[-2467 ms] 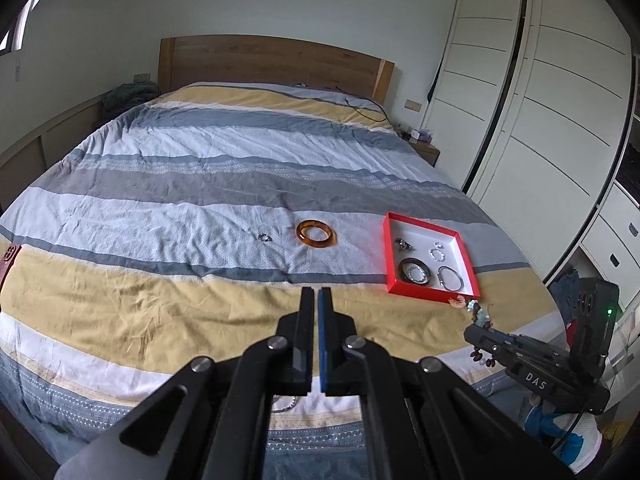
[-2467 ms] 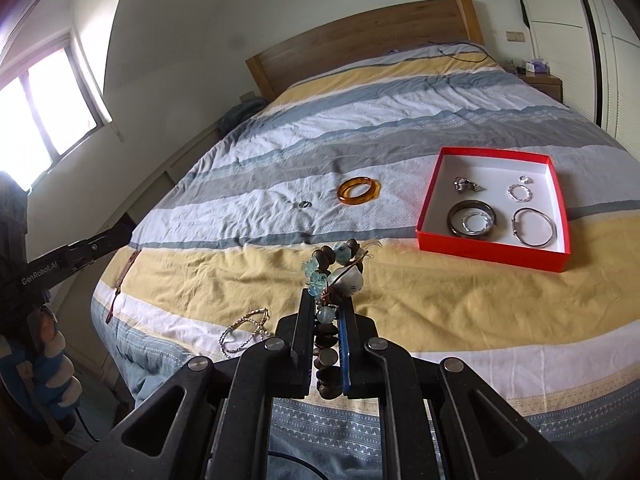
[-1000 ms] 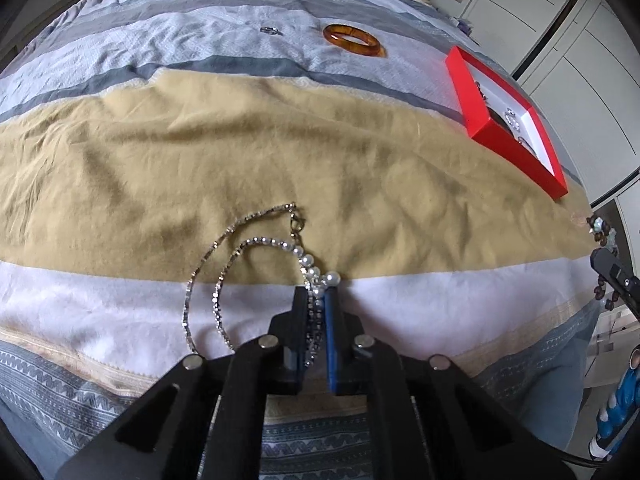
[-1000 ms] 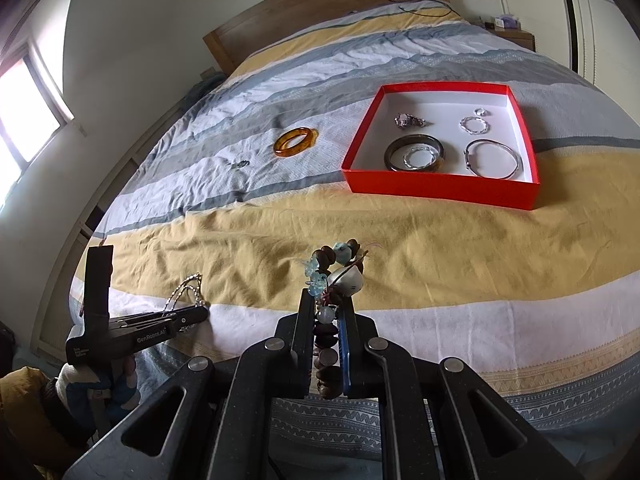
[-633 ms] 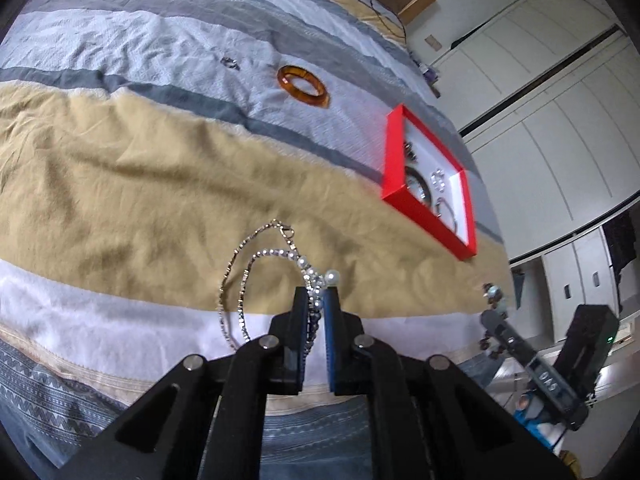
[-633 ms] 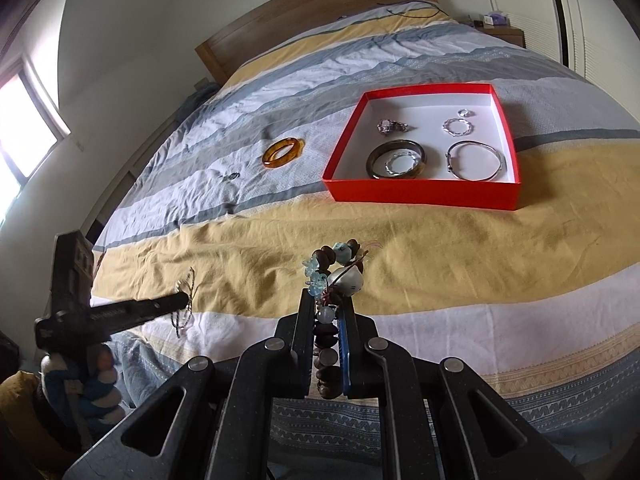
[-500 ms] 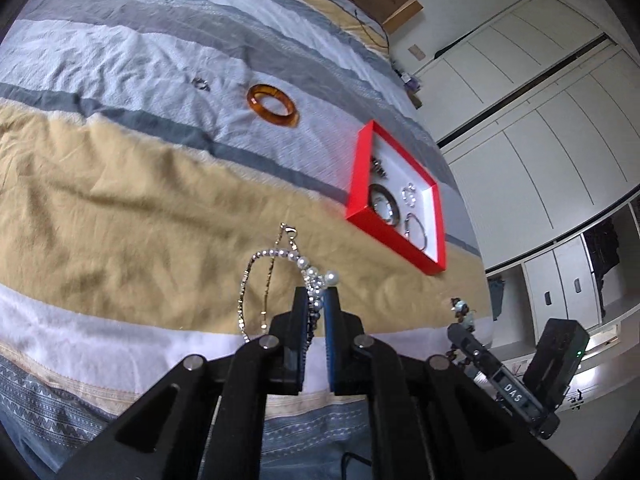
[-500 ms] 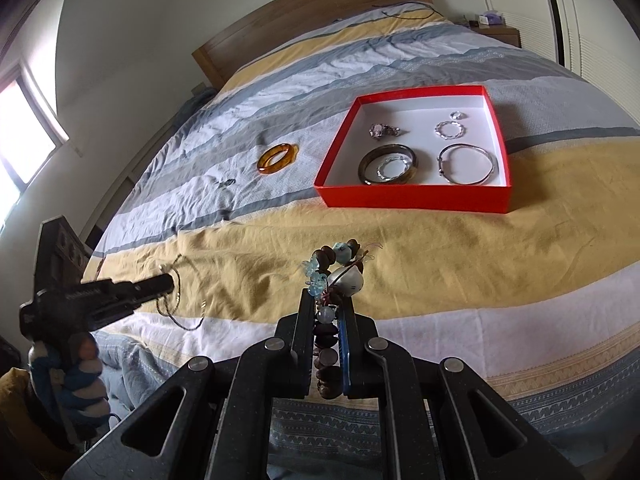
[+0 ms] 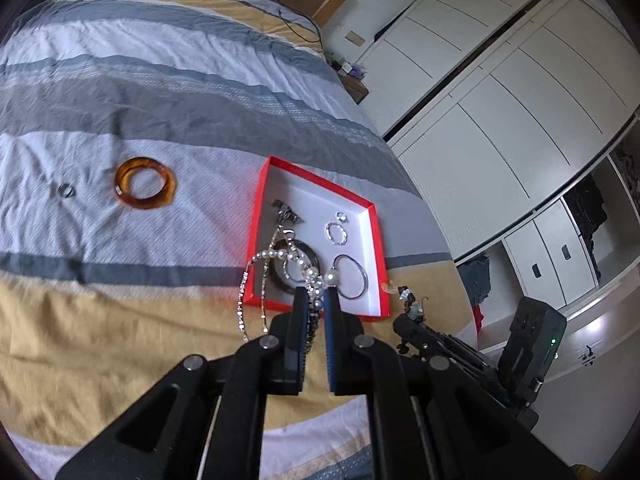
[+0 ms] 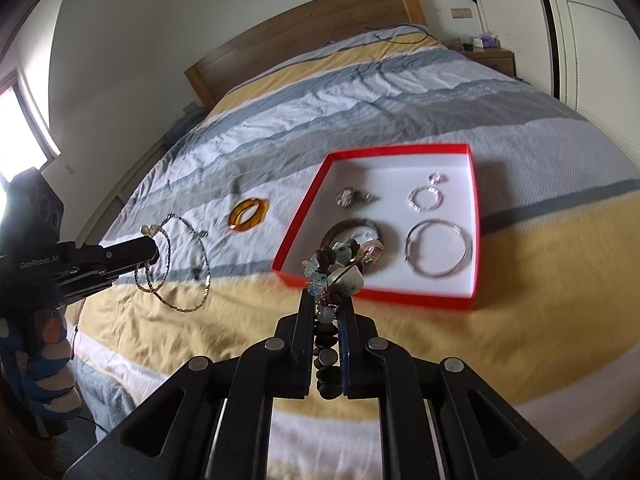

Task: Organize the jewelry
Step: 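Carry the beaded bracelet with the right tool while the left tool carries the necklace to the box, then open the right tool to drop the bracelet in the box while the left tool releases the necklace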

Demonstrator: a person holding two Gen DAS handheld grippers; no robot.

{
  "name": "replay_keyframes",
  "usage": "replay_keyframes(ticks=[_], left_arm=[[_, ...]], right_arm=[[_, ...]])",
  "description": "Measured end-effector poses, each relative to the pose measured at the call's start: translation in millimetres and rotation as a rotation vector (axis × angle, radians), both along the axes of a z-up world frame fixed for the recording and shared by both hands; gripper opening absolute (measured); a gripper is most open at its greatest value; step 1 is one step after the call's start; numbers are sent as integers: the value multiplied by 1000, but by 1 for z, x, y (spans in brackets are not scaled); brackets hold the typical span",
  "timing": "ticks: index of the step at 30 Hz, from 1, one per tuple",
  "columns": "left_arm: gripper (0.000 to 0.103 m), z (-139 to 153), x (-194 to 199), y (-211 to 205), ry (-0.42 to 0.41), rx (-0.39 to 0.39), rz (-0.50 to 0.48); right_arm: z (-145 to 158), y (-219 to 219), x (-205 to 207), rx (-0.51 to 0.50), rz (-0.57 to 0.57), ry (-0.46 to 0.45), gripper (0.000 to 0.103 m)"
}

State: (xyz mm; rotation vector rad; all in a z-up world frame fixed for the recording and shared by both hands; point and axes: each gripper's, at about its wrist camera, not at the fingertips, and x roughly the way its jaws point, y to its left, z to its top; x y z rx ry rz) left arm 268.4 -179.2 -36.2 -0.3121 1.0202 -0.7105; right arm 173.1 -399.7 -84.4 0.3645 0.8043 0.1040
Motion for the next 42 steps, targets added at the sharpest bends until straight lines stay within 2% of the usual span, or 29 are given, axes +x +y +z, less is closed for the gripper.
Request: replay_keyframes(ticks=[9, 12, 18, 25, 28, 30, 34, 38, 42], left_arm=[[7, -21, 82, -94, -45, 84, -75], [7, -31, 101, -116, -82, 142, -81], [7, -76, 124, -136, -39, 203, -87], [7, -121, 129, -129, 28, 248, -64], [8, -119, 130, -127, 28, 244, -60], [9, -119, 130, -126, 40, 240, -56], [22, -110, 126, -117, 52, 219, -46], [27, -93, 120, -114, 64, 184, -54], [28, -70, 105, -106, 47, 161, -61]], right_arm=[[-17, -34, 80, -38, -31, 17, 11], [-26, -42, 107, -60, -30, 31, 11], [-48, -56, 142, -77, -46, 72, 11], [-77, -60, 159, -90, -40, 149, 12], [-82, -61, 159, -88, -47, 157, 12], [-81, -60, 157, -94, -48, 161, 17], [-73, -59, 151, -109, -55, 153, 27], [-60, -62, 138, -105, -75, 139, 30], [-45, -61, 120, -104, -96, 132, 36]])
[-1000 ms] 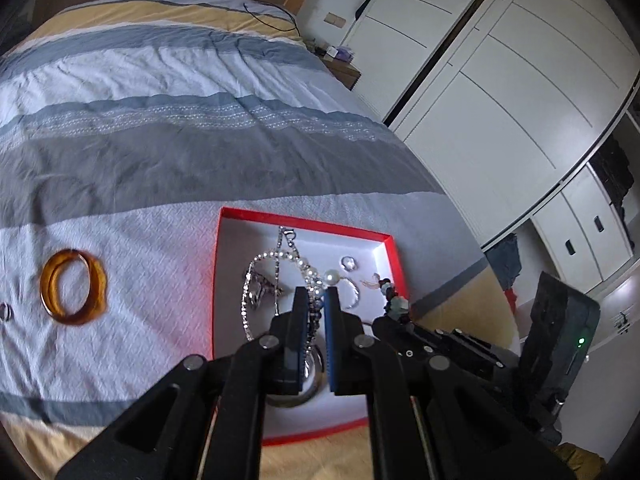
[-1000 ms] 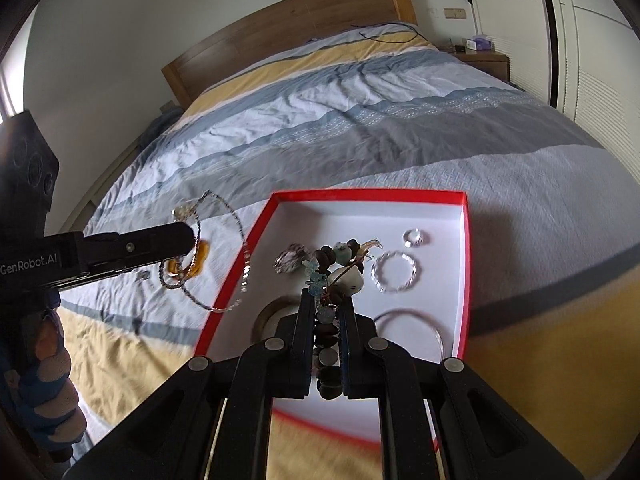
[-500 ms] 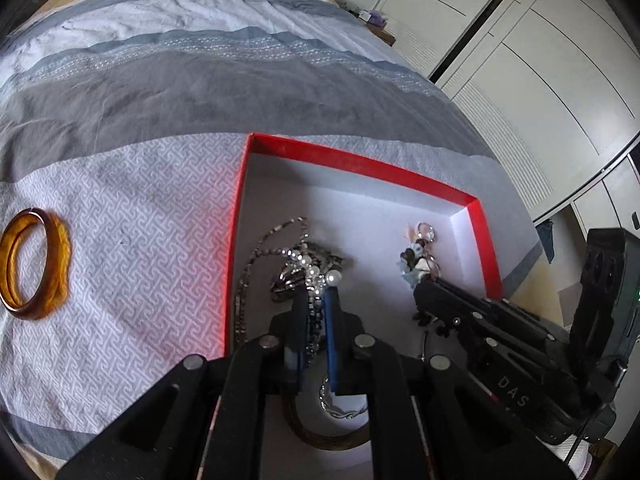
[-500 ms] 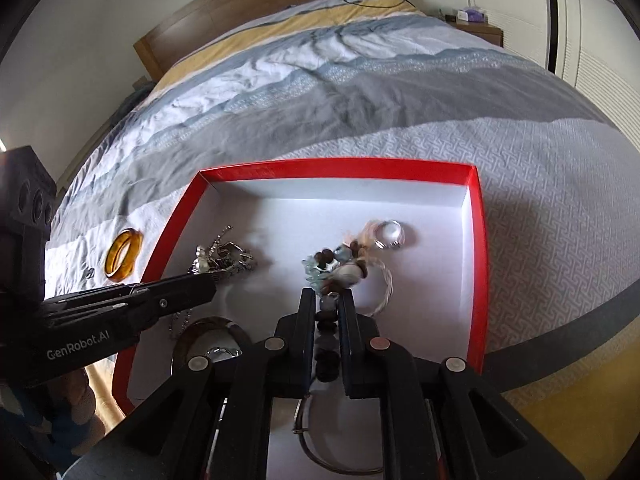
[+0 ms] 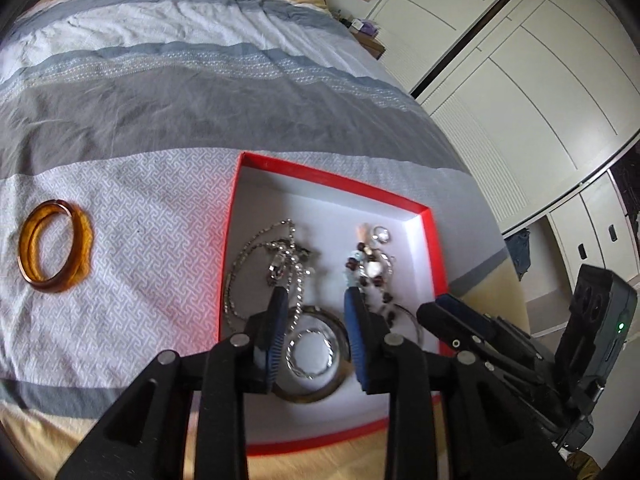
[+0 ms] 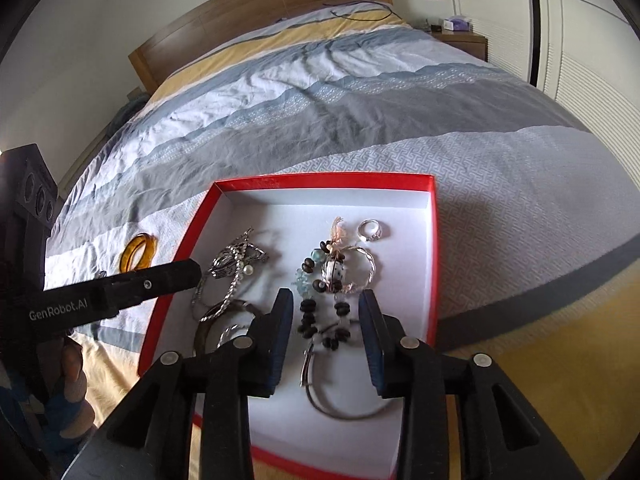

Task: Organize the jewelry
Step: 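Open the right tool to drop the bracelet in the box while the left tool releases the necklace, then lift both open tools away from the box and move toward the amber bangle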

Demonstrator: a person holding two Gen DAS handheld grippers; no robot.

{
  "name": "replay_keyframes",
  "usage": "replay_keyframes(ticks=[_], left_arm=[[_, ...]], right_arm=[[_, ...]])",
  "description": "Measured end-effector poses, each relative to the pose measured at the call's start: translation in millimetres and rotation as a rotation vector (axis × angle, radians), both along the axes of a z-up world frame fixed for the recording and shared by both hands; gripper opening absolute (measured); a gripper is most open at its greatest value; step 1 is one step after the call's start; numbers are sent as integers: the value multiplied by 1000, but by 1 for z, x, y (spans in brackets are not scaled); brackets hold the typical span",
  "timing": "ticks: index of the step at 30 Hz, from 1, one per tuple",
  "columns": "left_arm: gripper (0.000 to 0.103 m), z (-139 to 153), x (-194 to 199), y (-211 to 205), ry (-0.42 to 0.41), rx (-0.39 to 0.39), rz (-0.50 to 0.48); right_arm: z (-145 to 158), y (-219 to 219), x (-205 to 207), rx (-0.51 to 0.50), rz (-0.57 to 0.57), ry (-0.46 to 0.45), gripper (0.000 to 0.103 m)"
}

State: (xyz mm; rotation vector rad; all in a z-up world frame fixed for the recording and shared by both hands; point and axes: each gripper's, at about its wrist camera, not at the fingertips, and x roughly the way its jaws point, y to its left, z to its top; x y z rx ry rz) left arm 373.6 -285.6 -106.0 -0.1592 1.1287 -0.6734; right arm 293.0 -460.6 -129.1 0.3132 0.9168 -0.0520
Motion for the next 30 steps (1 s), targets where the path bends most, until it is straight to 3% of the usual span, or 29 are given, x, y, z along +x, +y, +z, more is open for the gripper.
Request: replay_keyframes(ticks=[6, 12, 17, 27, 30], left_arm=[[28, 38, -42, 36, -91, -16, 47], [28, 66, -101, 78, -196, 50, 115], [28, 76, -141, 123, -244, 84, 208], [28, 80, -203, 212, -266, 190, 391], [30, 88, -222, 233, -318, 242, 431]], right_arm=[[30, 8, -42, 16, -31, -29, 39], [55, 38, -83, 42, -32, -66, 42], [69, 75, -114, 44, -9, -82, 47], [74, 138, -167, 18, 24, -76, 50], [78, 155, -179, 11, 24, -96, 50]])
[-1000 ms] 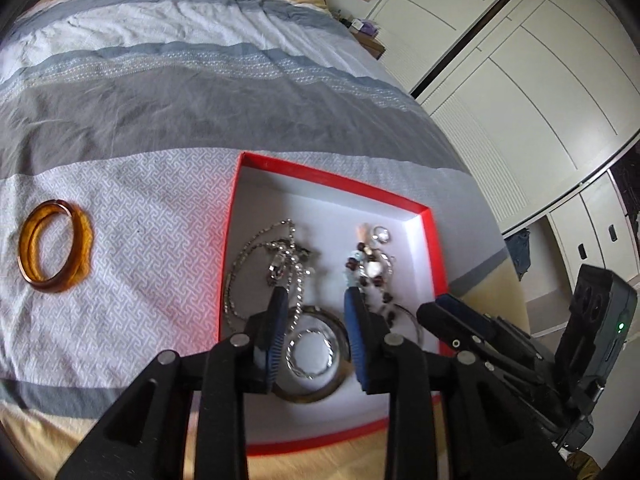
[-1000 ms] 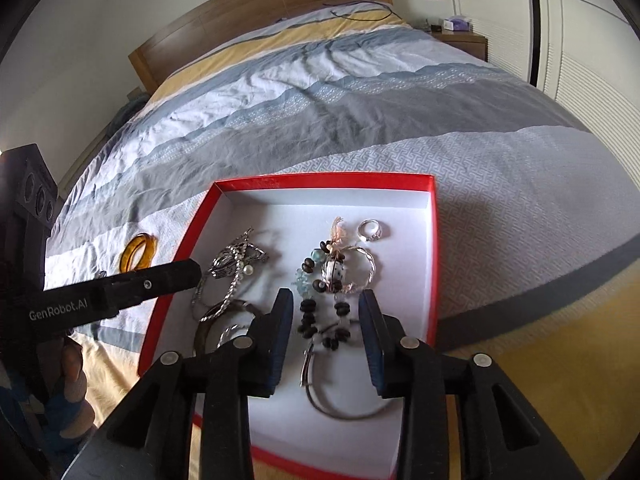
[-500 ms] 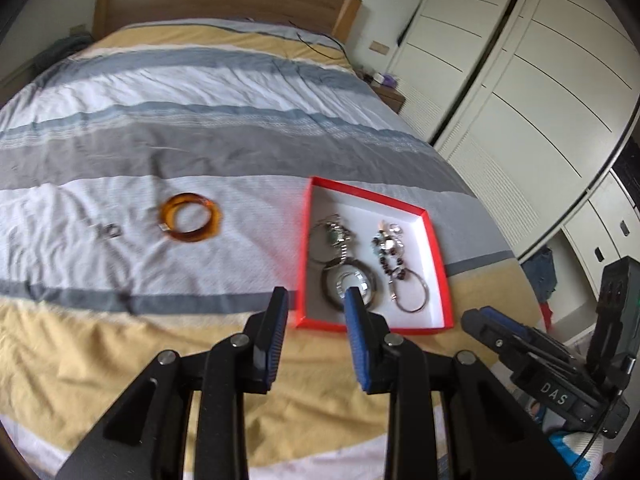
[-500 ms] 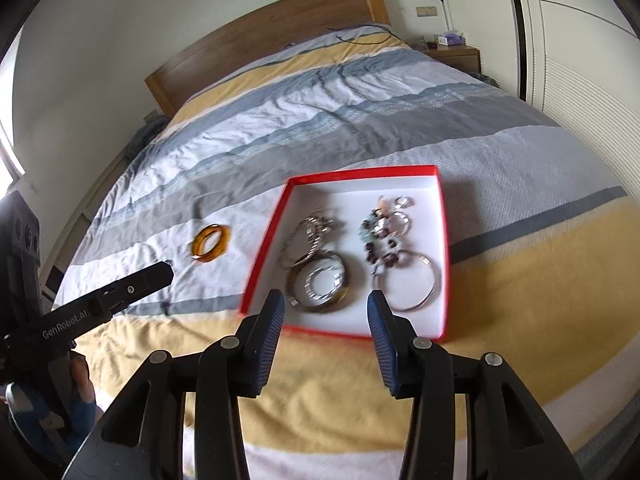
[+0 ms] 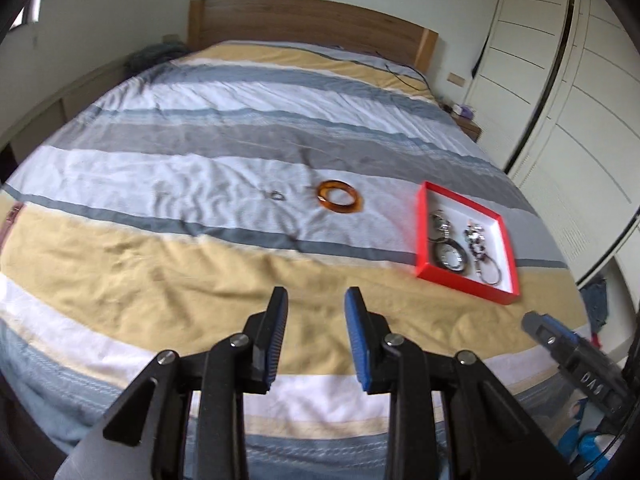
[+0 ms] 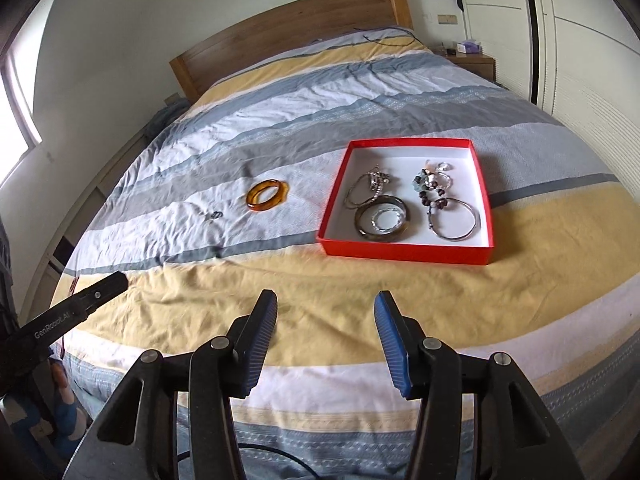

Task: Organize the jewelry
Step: 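Lift both open tools away from the box and move toward the amber bangle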

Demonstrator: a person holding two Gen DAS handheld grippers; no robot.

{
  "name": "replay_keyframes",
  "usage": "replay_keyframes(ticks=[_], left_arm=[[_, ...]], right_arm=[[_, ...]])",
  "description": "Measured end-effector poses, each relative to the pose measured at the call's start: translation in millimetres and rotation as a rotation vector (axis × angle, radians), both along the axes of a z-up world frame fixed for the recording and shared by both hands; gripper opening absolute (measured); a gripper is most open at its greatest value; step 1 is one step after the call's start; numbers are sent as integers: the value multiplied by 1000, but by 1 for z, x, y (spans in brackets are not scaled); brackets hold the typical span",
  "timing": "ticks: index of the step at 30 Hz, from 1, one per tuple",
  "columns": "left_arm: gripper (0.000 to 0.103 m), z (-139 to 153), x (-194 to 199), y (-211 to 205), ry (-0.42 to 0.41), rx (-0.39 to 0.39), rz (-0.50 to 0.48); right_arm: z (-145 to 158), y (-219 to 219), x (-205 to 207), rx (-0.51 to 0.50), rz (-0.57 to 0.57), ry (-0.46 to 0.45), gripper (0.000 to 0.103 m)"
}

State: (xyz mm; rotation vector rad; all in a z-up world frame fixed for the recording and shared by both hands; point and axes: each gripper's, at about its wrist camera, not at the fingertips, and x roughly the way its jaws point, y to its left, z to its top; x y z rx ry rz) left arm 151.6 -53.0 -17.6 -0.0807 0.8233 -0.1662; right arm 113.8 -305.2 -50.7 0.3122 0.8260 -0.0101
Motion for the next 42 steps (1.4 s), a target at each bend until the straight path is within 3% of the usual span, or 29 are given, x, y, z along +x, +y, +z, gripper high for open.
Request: replay_keyframes(ticks=[2, 3, 11, 25, 35, 42], left_arm=[[42, 5, -12, 12, -31, 27, 19], [43, 7, -19, 19, -47, 37, 30], [43, 24, -60, 55, -123, 78, 68], [48, 54, -103, 89, -203, 60, 112], [50, 51, -103, 90, -196, 67, 114], [50, 28, -84, 95, -139, 63, 121]], right_arm=[[4, 10, -7, -3, -5, -18, 50], [7, 14, -11, -3, -6, -26, 51], [32, 51, -35, -57, -1, -88, 54], [53, 94, -60, -123, 62, -129, 60], [54, 97, -63, -120, 74, -136, 63], [44, 100, -54, -116, 89, -106, 65]])
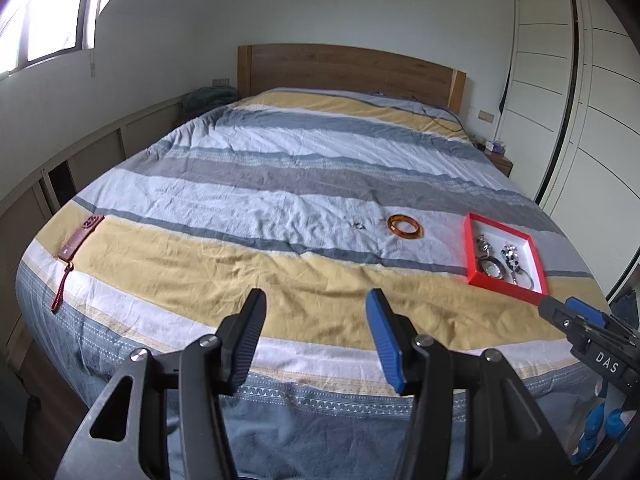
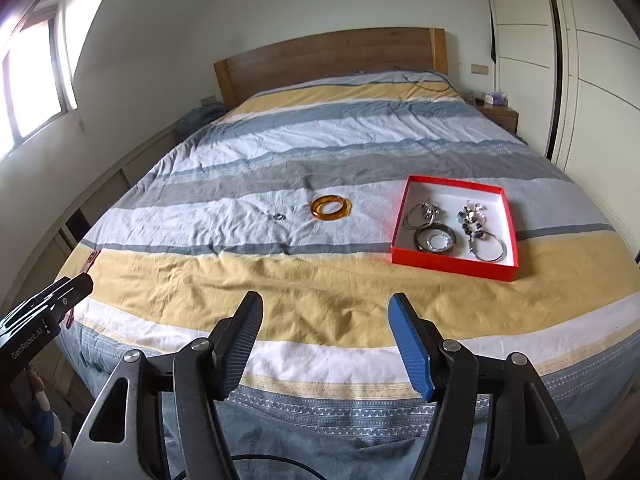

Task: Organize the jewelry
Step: 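Lift both open tools away from the box and move toward the amber bangle, then grasp the amber bangle with the right tool while the left tool grasps the small silver ring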

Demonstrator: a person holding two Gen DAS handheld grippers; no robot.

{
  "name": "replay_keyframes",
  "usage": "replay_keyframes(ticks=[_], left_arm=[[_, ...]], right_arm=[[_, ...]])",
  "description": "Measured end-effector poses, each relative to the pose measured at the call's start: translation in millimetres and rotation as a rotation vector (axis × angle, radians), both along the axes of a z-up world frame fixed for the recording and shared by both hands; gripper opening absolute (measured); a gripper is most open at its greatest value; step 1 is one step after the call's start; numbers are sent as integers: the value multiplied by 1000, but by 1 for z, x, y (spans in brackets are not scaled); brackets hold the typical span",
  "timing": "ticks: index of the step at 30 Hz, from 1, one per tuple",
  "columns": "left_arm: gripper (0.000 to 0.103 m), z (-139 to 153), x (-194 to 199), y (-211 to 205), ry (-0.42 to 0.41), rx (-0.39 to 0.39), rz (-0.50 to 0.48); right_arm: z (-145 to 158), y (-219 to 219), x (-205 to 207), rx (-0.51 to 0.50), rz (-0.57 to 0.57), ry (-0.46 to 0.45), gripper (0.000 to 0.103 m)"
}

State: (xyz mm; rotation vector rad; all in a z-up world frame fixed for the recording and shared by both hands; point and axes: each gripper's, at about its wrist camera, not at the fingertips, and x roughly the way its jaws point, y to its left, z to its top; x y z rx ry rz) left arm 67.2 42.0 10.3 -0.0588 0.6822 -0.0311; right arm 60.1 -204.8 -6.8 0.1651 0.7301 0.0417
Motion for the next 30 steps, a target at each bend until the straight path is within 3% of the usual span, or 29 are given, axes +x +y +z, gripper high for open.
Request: replay_keyframes(ticks=[8, 14, 23, 30], left_arm=[[50, -60, 42, 11, 155, -10, 20], [50, -97, 86, 1, 243, -52, -36], [50, -102, 216, -33, 182, -94, -180], [49, -128, 317, -72, 157, -65, -297]], right_arm=[[-41, 10, 37, 10, 52, 106, 66], [-72, 13, 86, 25, 89, 188, 66], [-81, -5, 215, 36, 72, 194, 66], [-119, -20, 322, 36, 39, 240, 64]])
